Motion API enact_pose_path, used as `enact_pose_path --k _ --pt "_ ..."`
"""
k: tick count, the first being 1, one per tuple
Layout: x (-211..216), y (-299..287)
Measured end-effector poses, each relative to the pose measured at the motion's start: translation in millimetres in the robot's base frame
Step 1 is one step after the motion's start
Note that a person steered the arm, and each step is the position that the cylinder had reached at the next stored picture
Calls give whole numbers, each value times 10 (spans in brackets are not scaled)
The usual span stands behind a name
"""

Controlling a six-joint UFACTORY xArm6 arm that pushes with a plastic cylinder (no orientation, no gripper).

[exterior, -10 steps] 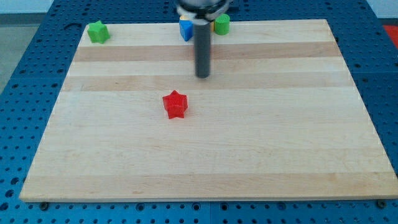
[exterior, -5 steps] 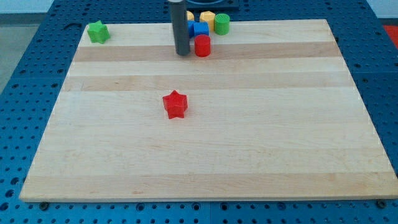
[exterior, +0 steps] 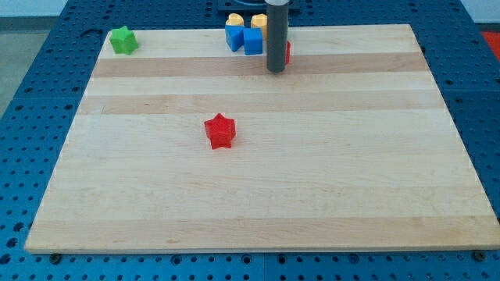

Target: Slide the red circle to the right of the blue cube

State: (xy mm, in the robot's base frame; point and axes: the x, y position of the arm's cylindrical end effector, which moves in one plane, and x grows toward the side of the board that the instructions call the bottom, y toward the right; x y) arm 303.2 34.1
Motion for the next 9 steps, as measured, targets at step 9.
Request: enact_pose_path --k 9 --pt "-238 498"
